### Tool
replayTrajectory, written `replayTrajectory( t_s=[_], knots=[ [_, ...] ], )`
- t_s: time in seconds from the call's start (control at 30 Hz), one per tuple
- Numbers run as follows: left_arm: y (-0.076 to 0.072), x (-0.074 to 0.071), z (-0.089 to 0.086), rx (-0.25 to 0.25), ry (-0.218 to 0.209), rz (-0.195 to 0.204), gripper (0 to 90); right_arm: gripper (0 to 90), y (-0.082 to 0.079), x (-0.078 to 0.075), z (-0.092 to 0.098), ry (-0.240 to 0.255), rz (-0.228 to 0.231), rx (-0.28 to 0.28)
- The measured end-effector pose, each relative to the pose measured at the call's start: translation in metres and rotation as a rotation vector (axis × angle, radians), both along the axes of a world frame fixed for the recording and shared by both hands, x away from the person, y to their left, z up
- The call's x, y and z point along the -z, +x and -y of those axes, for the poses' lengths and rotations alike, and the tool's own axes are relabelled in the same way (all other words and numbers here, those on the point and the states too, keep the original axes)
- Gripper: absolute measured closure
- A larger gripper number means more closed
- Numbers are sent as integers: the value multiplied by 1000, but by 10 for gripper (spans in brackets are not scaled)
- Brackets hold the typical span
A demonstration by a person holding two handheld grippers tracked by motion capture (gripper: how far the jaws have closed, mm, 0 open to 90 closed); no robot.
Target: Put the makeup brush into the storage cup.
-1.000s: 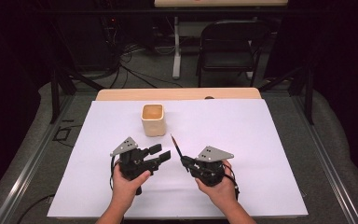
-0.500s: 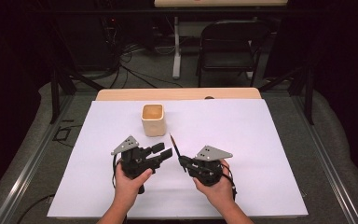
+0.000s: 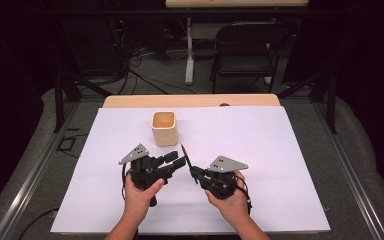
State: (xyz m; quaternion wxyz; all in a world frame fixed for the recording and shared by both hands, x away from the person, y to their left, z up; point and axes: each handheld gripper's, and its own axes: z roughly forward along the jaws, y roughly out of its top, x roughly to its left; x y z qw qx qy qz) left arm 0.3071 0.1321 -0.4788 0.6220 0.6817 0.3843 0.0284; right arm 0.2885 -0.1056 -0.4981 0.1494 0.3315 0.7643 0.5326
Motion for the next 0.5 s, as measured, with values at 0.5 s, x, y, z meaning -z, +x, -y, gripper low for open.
replayTrajectory(
  t_s=[0.5],
  knots=[
    [4,-2,3,2,-14,-8,507,840,-2,2,-3,0,-1,-10]
  ],
)
